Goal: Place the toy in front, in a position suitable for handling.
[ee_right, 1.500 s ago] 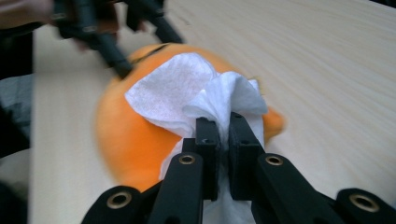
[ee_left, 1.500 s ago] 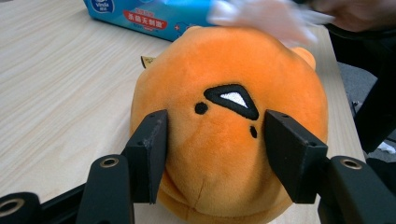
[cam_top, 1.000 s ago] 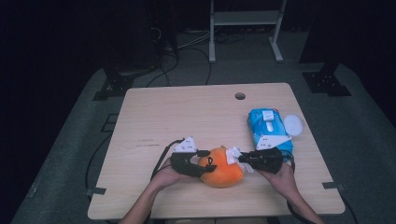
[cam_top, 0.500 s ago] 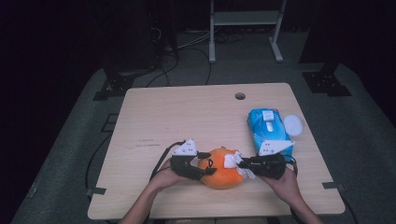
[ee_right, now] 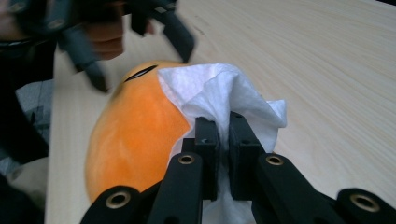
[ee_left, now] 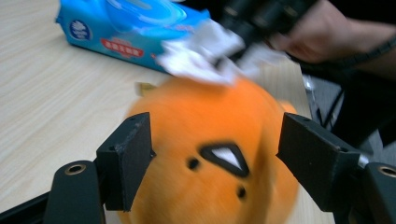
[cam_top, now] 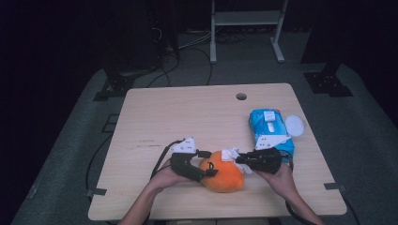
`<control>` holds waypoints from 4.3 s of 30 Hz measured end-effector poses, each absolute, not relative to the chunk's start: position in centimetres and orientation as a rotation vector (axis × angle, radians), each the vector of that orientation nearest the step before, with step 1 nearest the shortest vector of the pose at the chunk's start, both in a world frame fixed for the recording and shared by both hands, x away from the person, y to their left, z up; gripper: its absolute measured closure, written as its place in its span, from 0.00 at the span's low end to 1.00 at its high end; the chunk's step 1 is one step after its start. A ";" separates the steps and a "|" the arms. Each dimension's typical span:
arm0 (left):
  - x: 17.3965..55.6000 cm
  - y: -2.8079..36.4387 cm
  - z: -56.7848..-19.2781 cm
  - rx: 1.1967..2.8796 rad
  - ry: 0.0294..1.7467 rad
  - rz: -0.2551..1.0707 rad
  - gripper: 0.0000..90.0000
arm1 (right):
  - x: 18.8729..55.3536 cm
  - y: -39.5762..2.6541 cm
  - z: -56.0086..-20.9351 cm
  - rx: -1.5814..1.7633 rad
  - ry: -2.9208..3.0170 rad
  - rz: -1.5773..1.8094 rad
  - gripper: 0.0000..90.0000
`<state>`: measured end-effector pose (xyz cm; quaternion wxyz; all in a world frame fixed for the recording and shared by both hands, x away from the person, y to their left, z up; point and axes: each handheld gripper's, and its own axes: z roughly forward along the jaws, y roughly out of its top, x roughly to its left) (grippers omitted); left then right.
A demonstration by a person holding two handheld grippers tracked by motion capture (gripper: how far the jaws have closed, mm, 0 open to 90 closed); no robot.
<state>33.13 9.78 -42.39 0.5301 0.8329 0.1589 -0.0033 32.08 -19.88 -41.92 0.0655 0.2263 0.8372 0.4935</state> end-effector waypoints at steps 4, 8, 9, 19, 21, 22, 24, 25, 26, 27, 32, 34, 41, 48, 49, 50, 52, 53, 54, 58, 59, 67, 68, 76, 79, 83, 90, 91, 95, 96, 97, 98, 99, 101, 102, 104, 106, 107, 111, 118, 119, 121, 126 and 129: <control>33.1 9.1 -43.1 2.017 0.396 -0.021 0.29 | 30.6 -20.2 -41.9 0.614 2.549 1.468 0.92; 32.5 8.6 -43.1 2.055 0.370 0.016 0.33 | 31.0 -20.6 -41.7 0.665 2.547 1.462 0.92; 32.4 8.6 -43.1 2.060 0.363 0.015 0.33 | 31.2 -20.5 -41.6 0.679 2.533 1.465 0.92; 32.8 9.9 -42.3 2.037 0.404 -0.031 0.15 | 31.1 -18.8 -41.8 0.620 2.533 1.469 0.92; 33.2 10.3 -42.4 2.023 0.445 -0.078 0.12 | 30.5 -19.0 -41.7 0.576 2.534 1.478 0.92; 33.3 10.4 -42.5 2.017 0.458 -0.096 0.11 | 30.2 -19.0 -41.8 0.552 2.536 1.479 0.92; 33.5 10.3 -42.8 2.025 0.475 -0.140 0.10 | 29.6 -19.1 -41.8 0.525 2.539 1.468 0.92; 33.5 10.2 -43.0 2.033 0.476 -0.159 0.10 | 29.3 -19.2 -41.8 0.515 2.540 1.466 0.92; 33.5 10.0 -43.3 2.032 0.476 -0.198 0.10 | 29.0 -19.2 -41.8 0.502 2.541 1.472 0.92; 33.6 9.8 -43.4 2.035 0.477 -0.231 0.10 | 28.8 -19.2 -41.8 0.484 2.544 1.471 0.92; 33.5 8.9 -44.0 2.085 0.472 -0.315 0.09 | 28.1 -19.2 -41.7 0.448 2.547 1.476 0.92; 33.4 8.9 -43.6 2.096 0.455 -0.291 0.19 | 28.1 -19.2 -41.6 0.449 2.544 1.468 0.92; 32.3 9.4 -41.3 1.982 0.284 0.040 0.47 | 28.2 -19.6 -39.8 0.450 2.485 1.492 0.92; 31.4 9.1 -41.8 2.007 0.160 0.301 0.48 | 30.3 -19.7 -38.2 0.508 2.386 1.535 0.92; 31.5 9.1 -42.0 2.019 0.159 0.292 0.48 | 31.1 -20.0 -38.4 0.543 2.382 1.546 0.92; 31.5 9.2 -42.2 2.007 0.171 0.278 0.47 | 31.6 -20.1 -38.7 0.564 2.385 1.547 0.92; 31.9 9.7 -42.0 2.029 0.211 0.228 0.41 | 32.5 -20.1 -39.9 0.620 2.426 1.539 0.92; 32.1 9.9 -41.9 2.036 0.236 0.198 0.35 | 32.6 -20.0 -40.6 0.635 2.455 1.533 0.92; 32.3 10.2 -41.8 2.031 0.256 0.164 0.29 | 32.6 -19.9 -41.2 0.636 2.468 1.554 0.93; 33.0 10.5 -41.8 2.037 0.344 0.044 0.12 | 31.9 -19.3 -41.5 0.571 2.493 1.594 0.93; 33.1 10.3 -42.0 2.052 0.355 0.015 0.11 | 31.7 -19.2 -41.4 0.554 2.500 1.589 0.93; 32.7 10.1 -42.8 2.080 0.339 0.047 0.34 | 31.2 -18.7 -40.6 0.526 2.496 1.525 0.93; 32.7 10.1 -42.8 2.081 0.331 0.060 0.37 | 31.1 -18.6 -40.4 0.522 2.492 1.523 0.93; 32.1 9.2 -42.7 1.930 0.367 0.268 0.46 | 30.7 -18.3 -38.7 0.502 2.395 1.504 0.92; 32.4 8.7 -43.0 1.892 0.383 0.290 0.45 | 30.5 -18.1 -38.4 0.502 2.344 1.520 0.92; 32.7 9.1 -43.8 1.945 0.374 0.251 0.42 | 31.2 -18.2 -39.5 0.536 2.359 1.486 0.92; 33.3 10.6 -44.4 1.986 0.382 0.183 0.41 | 32.2 -20.3 -41.0 0.677 2.366 1.479 0.93; 33.3 10.4 -44.3 1.996 0.376 0.188 0.40 | 32.1 -20.3 -40.9 0.682 2.368 1.478 0.93; 32.9 10.2 -44.3 2.019 0.340 0.205 0.39 | 31.3 -18.8 -40.4 0.619 2.374 1.500 0.93; 32.9 10.3 -44.3 2.026 0.336 0.213 0.39 | 31.1 -18.3 -40.3 0.594 2.382 1.506 0.93; 32.8 10.4 -44.3 2.031 0.335 0.213 0.38 | 30.8 -17.6 -40.3 0.557 2.381 1.492 0.93; 32.8 10.6 -44.4 2.031 0.338 0.208 0.38 | 30.7 -17.5 -40.2 0.540 2.381 1.474 0.93; 32.8 10.7 -44.4 2.031 0.345 0.206 0.38 | 30.6 -17.4 -40.2 0.535 2.380 1.467 0.93; 32.9 10.9 -44.4 2.034 0.346 0.203 0.38 | 30.8 -17.8 -40.3 0.556 2.386 1.469 0.93; 32.9 10.9 -44.4 2.035 0.346 0.202 0.38 | 30.9 -18.2 -40.4 0.578 2.382 1.469 0.93; 32.9 10.7 -44.4 2.035 0.341 0.208 0.37 | 31.1 -19.0 -40.6 0.617 2.385 1.463 0.93; 32.9 10.5 -44.3 2.043 0.329 0.218 0.37 | 31.0 -19.2 -40.7 0.654 2.396 1.452 0.93; 32.9 10.5 -44.3 2.043 0.329 0.218 0.37 | 31.0 -19.2 -40.7 0.654 2.396 1.452 0.93; 32.8 10.2 -44.3 2.061 0.320 0.241 0.37 | 29.8 -17.4 -40.5 0.691 2.365 1.396 0.92; 33.2 10.7 -44.3 2.057 0.335 0.214 0.38 | 30.6 -18.9 -40.6 0.767 2.333 1.413 0.93; 33.2 10.7 -44.3 2.057 0.335 0.215 0.38 | 30.7 -19.2 -40.8 0.793 2.333 1.427 0.93; 33.3 10.6 -44.3 2.053 0.340 0.214 0.38 | 30.7 -19.7 -40.9 0.821 2.331 1.427 0.94; 33.2 9.8 -44.0 2.057 0.328 0.235 0.38 | 29.9 -17.8 -40.2 0.704 2.373 1.472 0.94; 33.3 10.2 -44.2 2.051 0.338 0.222 0.38 | 29.7 -17.0 -40.1 0.654 2.370 1.409 0.94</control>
